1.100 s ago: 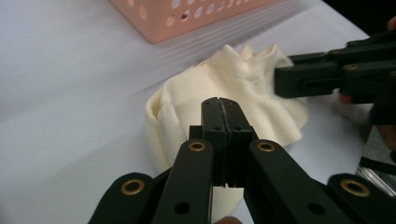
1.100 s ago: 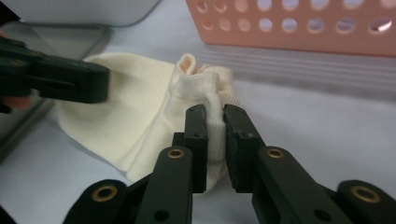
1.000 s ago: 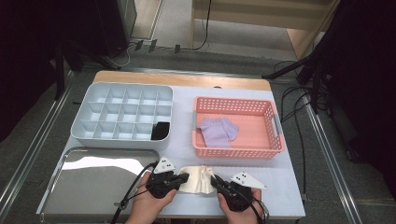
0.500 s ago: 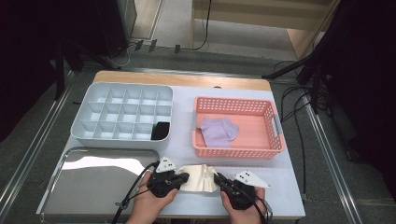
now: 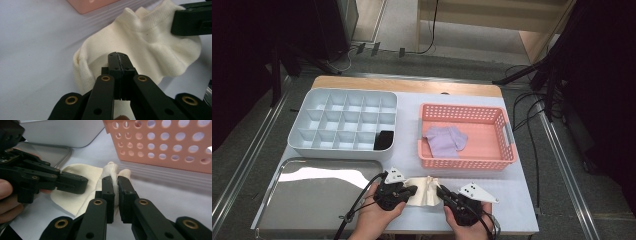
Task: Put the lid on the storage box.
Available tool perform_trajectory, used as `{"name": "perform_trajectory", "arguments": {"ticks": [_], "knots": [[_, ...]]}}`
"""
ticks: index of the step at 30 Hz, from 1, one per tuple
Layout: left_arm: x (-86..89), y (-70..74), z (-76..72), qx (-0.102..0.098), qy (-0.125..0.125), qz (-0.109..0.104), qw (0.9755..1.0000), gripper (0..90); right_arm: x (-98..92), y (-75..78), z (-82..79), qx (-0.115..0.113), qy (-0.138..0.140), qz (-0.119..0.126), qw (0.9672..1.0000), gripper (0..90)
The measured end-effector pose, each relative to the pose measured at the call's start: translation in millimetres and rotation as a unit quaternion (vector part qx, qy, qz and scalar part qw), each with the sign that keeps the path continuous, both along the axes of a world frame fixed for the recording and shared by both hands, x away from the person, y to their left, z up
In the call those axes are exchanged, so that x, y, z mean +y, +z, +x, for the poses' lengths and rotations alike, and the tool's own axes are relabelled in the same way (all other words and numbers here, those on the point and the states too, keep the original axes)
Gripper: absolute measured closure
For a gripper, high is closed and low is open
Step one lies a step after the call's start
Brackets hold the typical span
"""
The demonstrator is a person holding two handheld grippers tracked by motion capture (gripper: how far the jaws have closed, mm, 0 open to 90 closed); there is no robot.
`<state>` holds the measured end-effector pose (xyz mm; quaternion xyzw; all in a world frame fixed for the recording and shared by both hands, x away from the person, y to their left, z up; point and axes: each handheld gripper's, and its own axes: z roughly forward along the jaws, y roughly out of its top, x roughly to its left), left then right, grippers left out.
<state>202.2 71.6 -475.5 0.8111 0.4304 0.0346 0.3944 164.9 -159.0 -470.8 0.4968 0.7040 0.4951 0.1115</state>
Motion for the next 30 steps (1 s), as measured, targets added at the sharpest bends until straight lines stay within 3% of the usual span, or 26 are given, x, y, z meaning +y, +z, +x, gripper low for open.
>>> {"name": "perform_trajectory", "arguments": {"ticks": [6,14,20,30], "knots": [[-1.1,1.7,-0.4,0.0,-0.001,0.007,1.0,90.0,1.9,4.7,-1.7,-0.002,0.005,0.012,0.9999,84.5],[12.2,17.6,1.8,-0.015,0.007,-0.035,0.9993,89.1,17.9,10.9,-1.5,-0.008,0.022,0.012,0.9997,84.5],[28.7,26.5,-5.0,-0.042,0.008,-0.054,0.9976,83.9,33.4,11.9,0.7,-0.009,0.036,0.005,0.9993,84.4],[54.4,23.2,-0.4,-0.033,0.039,-0.065,0.9966,73.3,55.3,8.5,5.7,-0.006,0.051,-0.002,0.9987,84.6]]}}
